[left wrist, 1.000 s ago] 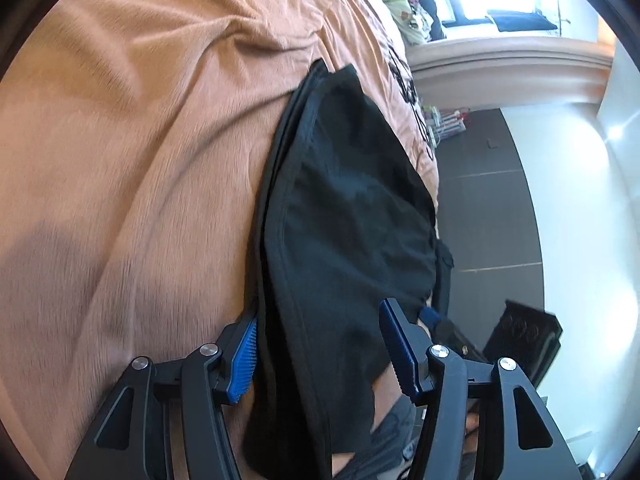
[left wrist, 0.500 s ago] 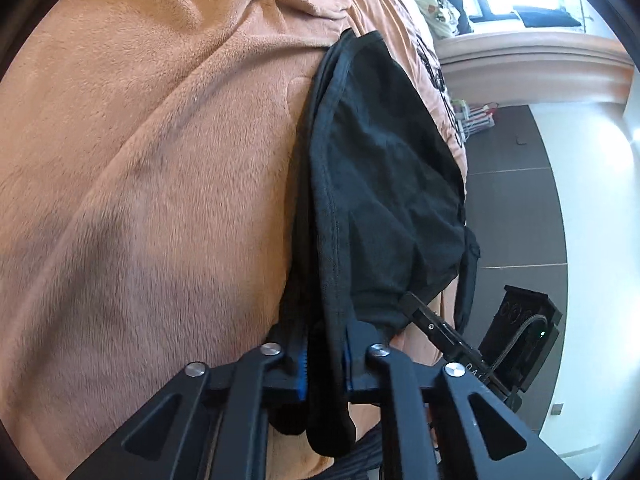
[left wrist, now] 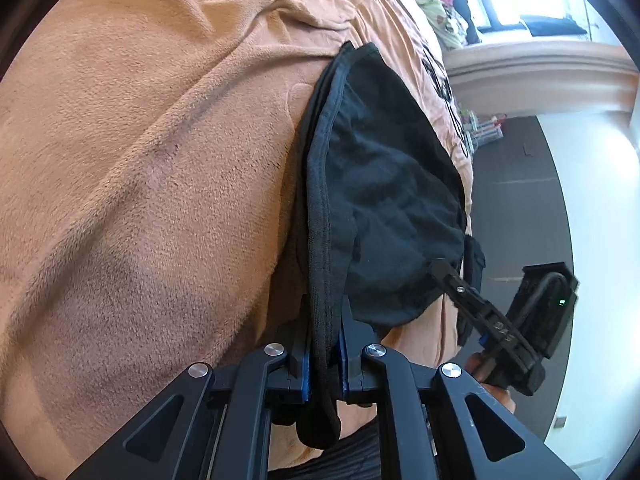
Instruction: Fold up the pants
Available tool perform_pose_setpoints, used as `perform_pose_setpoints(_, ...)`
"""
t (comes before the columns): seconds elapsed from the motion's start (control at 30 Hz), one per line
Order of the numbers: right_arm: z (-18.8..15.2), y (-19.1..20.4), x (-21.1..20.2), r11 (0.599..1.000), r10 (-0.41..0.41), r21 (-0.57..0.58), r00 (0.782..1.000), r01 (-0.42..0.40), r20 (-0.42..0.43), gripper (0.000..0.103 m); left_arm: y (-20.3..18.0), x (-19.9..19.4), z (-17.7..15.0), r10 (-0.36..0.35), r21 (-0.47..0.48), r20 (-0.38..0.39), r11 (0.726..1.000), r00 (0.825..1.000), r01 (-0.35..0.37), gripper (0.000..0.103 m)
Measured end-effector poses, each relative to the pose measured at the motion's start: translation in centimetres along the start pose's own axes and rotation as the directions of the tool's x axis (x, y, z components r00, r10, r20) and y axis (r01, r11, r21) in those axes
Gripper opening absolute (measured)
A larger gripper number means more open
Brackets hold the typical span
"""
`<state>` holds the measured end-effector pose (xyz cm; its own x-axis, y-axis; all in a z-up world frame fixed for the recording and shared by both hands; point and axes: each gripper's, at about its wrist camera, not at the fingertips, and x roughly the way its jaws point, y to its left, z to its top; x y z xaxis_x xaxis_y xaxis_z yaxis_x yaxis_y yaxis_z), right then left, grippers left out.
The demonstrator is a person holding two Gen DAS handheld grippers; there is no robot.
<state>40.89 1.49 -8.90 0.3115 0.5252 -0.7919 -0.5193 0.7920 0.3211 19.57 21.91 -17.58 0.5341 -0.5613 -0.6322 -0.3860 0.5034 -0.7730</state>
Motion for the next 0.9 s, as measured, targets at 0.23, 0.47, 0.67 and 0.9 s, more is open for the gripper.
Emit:
perform_pose_setpoints(0.23,1.4,0.2,3.0,0.999,-0.052,-0.003,0.998,0.052,-0.039,0.016,-0.5,0.5,-0.4,0.032,-0.057,0.057,0.998,0.998,-0.029,0.024)
perform_pose_setpoints(0.47,4.6,-1.0,4.6,0.999,-0.022,0.032,0.999,0.023,-0.029,0.016,-0.7,0.8,0.1,0.06,-0.123,0.106,0.991,0.993,-0.047,0.025)
perform_pose_setpoints(0.67,6.7,-2.0,6.3,0.999,-0.026,0.043,0.999,0.027,-0.021,0.016,-1.1,1.0,-0.2,0.119,-0.155,0.142,0.983,0.983,-0.096,0.021)
perform_pose_setpoints(0.9,9.2,-2.9,8.2,0.997,-0.023,0.072,0.999,0.025,-0.025,0.016,-1.9,1.5,-0.4,0.174,-0.171,0.156,0.974,0.972,-0.147,0.02)
